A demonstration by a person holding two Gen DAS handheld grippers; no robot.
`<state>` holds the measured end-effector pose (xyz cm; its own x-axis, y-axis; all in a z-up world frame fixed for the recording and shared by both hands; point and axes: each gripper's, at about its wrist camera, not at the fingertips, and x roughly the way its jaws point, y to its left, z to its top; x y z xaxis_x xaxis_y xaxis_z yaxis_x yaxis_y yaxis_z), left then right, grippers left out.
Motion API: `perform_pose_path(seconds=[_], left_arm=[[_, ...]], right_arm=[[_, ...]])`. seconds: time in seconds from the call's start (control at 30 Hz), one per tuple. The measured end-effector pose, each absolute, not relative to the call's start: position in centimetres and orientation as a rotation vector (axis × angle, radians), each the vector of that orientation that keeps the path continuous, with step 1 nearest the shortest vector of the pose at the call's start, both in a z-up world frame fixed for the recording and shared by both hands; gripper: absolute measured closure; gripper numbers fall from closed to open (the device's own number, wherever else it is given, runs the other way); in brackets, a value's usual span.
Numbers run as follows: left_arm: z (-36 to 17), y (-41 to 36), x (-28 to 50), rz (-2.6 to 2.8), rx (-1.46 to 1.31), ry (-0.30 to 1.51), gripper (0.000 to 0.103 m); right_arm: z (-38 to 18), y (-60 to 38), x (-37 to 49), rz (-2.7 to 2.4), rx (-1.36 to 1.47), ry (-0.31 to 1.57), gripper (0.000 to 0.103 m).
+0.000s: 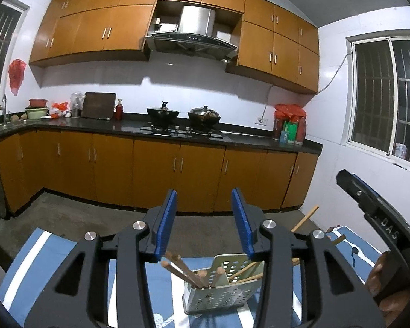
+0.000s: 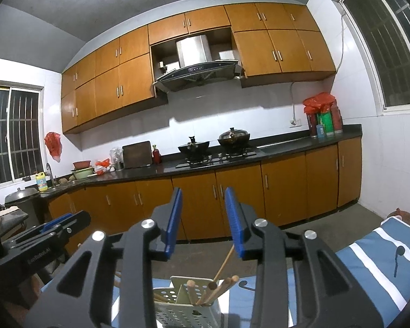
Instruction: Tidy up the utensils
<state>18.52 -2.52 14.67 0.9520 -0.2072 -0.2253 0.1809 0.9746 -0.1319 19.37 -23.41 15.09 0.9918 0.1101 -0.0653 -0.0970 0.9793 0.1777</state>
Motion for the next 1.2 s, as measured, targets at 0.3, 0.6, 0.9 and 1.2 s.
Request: perform_pose_path(seconds=[0.3, 0.6, 0.9, 1.2], left_arm=[[15.8, -1.3, 16.3, -0.135, -0.089, 0.208, 0.041], [16.7, 0.5, 12.0, -0.042, -0.057, 0.137, 0.004], [14.4, 1.0, 7.5, -0.016, 0.004, 0.145, 0.002], [8.1, -0.2, 3.7, -0.01, 0.099, 0.203, 0.002]], right_arm=[[16.2, -23.6, 15.8, 0.082, 0.129, 0.025, 0.018], [17.1, -23.4, 11.0, 0.065, 0.095, 0.016, 0.004], [14.5, -21.9, 5.9, 0.011, 0.003, 0.042, 0.004], [7.4, -22.0, 3.2, 0.018, 0.014, 0.233, 0.004]])
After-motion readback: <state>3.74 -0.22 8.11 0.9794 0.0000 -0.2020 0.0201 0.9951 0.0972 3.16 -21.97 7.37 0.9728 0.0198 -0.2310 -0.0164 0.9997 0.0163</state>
